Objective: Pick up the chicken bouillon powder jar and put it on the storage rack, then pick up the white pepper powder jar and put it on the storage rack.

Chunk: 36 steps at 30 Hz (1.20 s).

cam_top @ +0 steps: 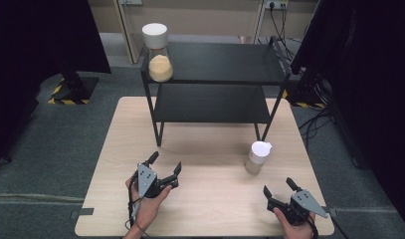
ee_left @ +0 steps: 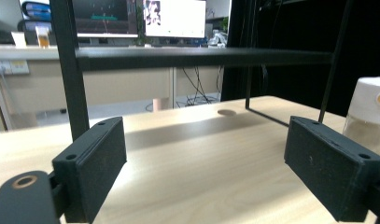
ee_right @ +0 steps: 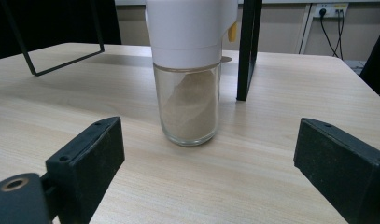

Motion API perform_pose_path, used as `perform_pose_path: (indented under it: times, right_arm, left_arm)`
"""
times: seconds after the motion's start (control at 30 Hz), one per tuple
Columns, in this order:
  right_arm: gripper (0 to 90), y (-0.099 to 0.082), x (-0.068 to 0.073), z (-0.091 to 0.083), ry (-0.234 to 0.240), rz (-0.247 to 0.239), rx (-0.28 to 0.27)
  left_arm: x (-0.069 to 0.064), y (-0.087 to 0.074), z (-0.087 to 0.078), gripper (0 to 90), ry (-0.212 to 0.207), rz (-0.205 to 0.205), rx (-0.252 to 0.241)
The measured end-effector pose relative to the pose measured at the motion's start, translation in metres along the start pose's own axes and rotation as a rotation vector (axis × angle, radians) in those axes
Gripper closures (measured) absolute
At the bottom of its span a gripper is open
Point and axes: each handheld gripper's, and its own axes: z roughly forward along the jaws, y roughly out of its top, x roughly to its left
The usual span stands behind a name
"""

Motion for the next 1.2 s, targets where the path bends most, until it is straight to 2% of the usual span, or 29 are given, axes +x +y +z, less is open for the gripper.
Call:
perform_pose_path:
  times: [0.17, 0.3, 0.5, 0.87, 1.2]
  right_arm:
    - [8.7, 0.0, 0.0, 0.0, 0.002, -0.001, 0.0]
    - [8.7, 0.0, 0.0, 0.0, 0.003, -0.001, 0.001]
    - [8.6, 0.0, 0.0, 0.0, 0.003, -0.002, 0.0]
    - [8.5, 0.0, 0.0, 0.0, 0.002, -0.001, -0.001]
    - [7.9, -0.001, -0.002, 0.0, 0.003, 0.012, -0.003]
  left_arm:
    - [0.004, -0.014, -0.002, 12.0, 0.009, -0.039, 0.026]
    - [0.007, -0.021, -0.001, 11.6, 0.022, -0.063, 0.067]
    - [0.005, -0.022, -0.002, 11.0, 0.018, -0.05, 0.065]
    - [0.007, -0.02, 0.0, 10.3, 0.007, -0.058, 0.075]
    - [0.007, -0.02, 0.0, 10.3, 0.001, -0.047, 0.075]
